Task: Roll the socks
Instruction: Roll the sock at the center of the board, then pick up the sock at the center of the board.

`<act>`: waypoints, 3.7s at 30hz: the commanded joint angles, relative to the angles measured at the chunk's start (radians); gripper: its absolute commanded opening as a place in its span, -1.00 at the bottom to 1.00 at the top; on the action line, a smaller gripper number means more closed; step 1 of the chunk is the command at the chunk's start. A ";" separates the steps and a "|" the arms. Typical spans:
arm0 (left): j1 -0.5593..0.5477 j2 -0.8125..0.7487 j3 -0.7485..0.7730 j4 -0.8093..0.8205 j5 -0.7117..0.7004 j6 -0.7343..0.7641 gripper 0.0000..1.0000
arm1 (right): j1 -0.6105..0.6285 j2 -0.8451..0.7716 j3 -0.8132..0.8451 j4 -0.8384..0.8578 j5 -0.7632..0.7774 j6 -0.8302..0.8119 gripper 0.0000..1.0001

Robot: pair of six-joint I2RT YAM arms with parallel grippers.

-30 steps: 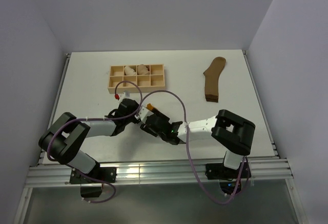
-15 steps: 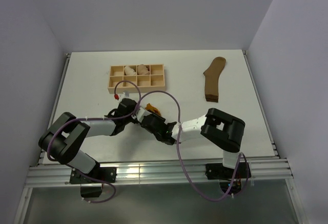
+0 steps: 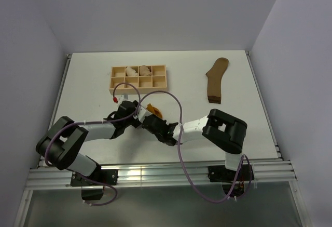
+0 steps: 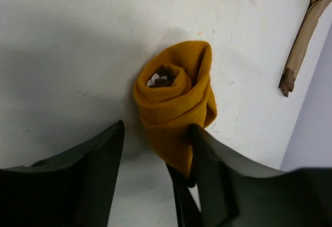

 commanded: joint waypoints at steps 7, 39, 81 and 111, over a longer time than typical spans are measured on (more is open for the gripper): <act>0.006 -0.139 -0.076 -0.041 -0.068 -0.069 0.58 | -0.103 -0.039 -0.066 -0.027 -0.285 0.235 -1.00; 0.011 -0.110 -0.100 0.120 -0.033 -0.060 0.64 | -0.574 0.150 -0.162 0.298 -1.248 0.859 -1.00; -0.081 0.212 0.042 0.190 -0.081 -0.036 0.53 | -0.630 0.371 -0.221 0.808 -1.401 1.403 -0.96; -0.098 0.310 0.156 -0.012 -0.097 -0.023 -0.59 | -0.634 0.311 -0.228 0.688 -1.352 1.312 -0.61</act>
